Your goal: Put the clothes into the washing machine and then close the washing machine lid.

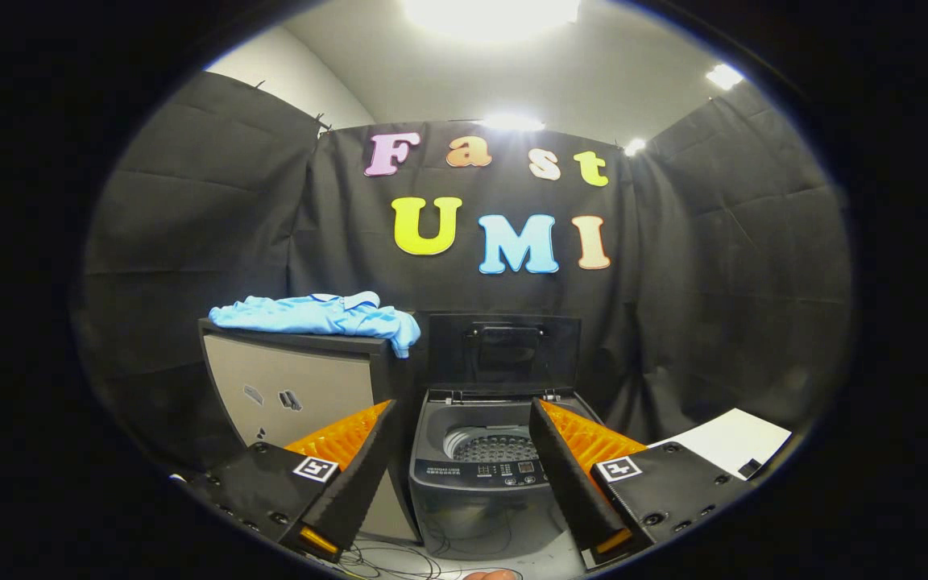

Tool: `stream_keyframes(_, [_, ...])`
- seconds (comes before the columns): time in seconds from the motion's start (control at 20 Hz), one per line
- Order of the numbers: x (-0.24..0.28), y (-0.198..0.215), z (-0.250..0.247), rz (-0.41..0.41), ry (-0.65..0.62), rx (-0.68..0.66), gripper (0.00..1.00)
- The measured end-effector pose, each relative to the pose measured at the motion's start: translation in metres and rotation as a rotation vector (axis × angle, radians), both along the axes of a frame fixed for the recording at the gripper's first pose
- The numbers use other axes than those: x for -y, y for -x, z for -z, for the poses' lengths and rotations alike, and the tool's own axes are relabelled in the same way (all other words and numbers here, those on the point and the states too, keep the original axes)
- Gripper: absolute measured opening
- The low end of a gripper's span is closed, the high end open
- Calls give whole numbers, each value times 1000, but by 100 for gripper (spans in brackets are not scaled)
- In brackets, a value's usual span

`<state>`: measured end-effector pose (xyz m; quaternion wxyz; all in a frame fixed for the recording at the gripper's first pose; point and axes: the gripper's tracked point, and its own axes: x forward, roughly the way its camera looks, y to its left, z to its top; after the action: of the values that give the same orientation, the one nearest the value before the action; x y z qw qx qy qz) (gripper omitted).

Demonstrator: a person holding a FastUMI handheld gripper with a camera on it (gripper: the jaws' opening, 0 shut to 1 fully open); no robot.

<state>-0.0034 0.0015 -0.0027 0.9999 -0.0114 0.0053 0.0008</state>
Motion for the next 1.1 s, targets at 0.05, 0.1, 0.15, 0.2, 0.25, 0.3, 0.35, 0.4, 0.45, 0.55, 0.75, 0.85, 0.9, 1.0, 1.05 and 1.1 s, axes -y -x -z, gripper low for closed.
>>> stream_keyframes(0.05, [0,0,0,0,0,-1,100])
stream_keyframes(0.1, [-2,-2,2,-8,-4,-7,100])
stream_keyframes(0.15, [-3,-2,2,-12,-7,-10,100])
stream_keyframes(0.2, [-1,-2,1,-9,-6,-10,100])
stream_keyframes(0.25, [-1,-2,0,-9,-4,-7,100])
stream_keyframes(0.3, [-2,-2,-1,-9,-3,-4,100])
stream_keyframes(0.35, [-3,-1,-1,-11,-1,-5,100])
stream_keyframes(0.4, [-4,-2,2,-15,-2,-9,100])
stream_keyframes(0.45, [-4,-2,2,-18,-5,-12,100])
stream_keyframes(0.55, [-5,-1,4,-18,-6,-21,100])
stream_keyframes(0.75, [-6,-1,-1,-27,-7,-19,100])
stream_keyframes(0.85, [-15,-5,-7,-57,-10,-24,100])
stream_keyframes(0.9, [-17,-7,-11,-70,-5,-27,100])
stream_keyframes(1.0, [-23,-14,-26,-97,7,-25,100])
stream_keyframes(1.05, [-27,-18,-32,-114,10,-37,100])
stream_keyframes(1.1, [-33,-22,-37,-136,11,-57,100])
